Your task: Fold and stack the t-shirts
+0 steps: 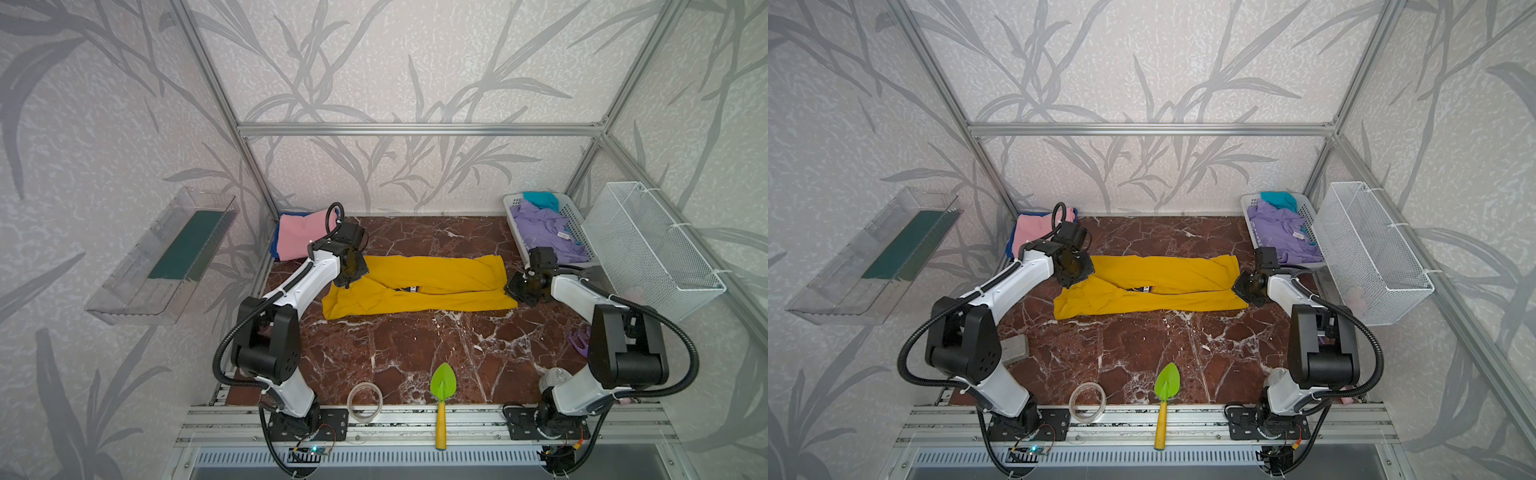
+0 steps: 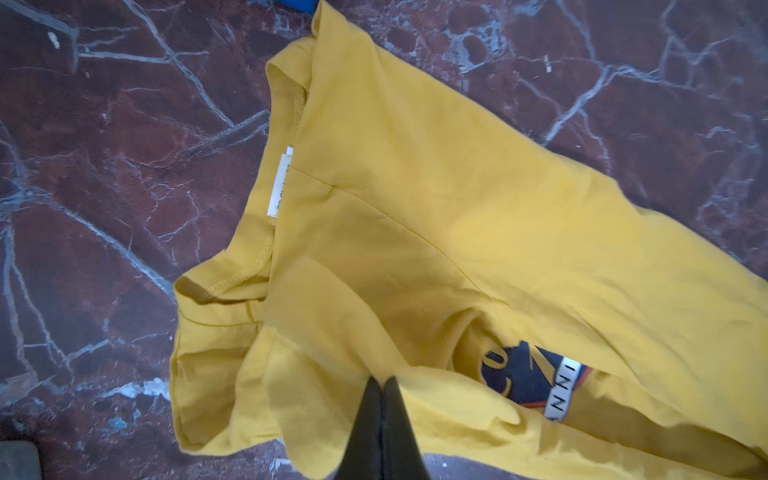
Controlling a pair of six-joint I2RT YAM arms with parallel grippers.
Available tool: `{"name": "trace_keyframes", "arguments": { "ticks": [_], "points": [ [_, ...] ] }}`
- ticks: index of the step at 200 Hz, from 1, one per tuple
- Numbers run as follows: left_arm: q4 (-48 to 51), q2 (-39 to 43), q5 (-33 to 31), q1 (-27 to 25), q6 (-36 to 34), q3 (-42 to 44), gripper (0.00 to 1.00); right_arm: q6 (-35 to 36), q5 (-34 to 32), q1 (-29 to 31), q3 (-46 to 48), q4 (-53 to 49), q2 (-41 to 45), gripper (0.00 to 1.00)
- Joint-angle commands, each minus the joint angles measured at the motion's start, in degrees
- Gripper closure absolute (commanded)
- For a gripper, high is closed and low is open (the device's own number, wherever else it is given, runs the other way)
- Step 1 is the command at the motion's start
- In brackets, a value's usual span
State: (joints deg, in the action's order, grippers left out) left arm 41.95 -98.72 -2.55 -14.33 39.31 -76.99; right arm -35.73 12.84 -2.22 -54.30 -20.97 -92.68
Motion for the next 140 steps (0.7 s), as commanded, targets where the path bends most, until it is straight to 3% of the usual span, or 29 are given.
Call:
{"name": "trace_keyframes", "arguments": {
  "ticks": [1,21,45,66,99,122,140],
  "points": [
    [0.1,-3.4,0.3,1.4,-1.0,-2.9,1.00,-1.9,-2.0,-0.2,-1.7,3.0,-1.6,0.99],
    [0.1,-7.0,0.0,1.8,-1.6,-5.6,1.00,-2.4,-2.4,0.0,-2.6,3.5,-3.3,0.93],
    [1.5,-10.8,-1.7,1.9,-2.8,-9.8,1.00,-1.8,-2.2,0.8,-3.3,3.3,-4.0,0.62],
    [3.2,-14.5,-3.4,2.5,-3.6,-14.5,0.98,-1.3,-4.2,2.8,-3.2,2.2,-1.0,0.59],
    [6.9,-21.7,-1.8,3.5,-5.5,-26.2,0.53,2.5,-11.0,8.0,-4.7,-3.2,6.7,0.51],
    [11.4,-24.0,-2.8,3.5,-5.8,-33.8,0.46,4.0,-17.6,13.1,-5.4,-6.9,12.2,0.47],
    [11.7,-21.2,-3.5,3.5,-5.4,-32.9,0.46,5.3,-21.1,19.5,-6.3,-8.1,14.2,0.47]
  ]
}}
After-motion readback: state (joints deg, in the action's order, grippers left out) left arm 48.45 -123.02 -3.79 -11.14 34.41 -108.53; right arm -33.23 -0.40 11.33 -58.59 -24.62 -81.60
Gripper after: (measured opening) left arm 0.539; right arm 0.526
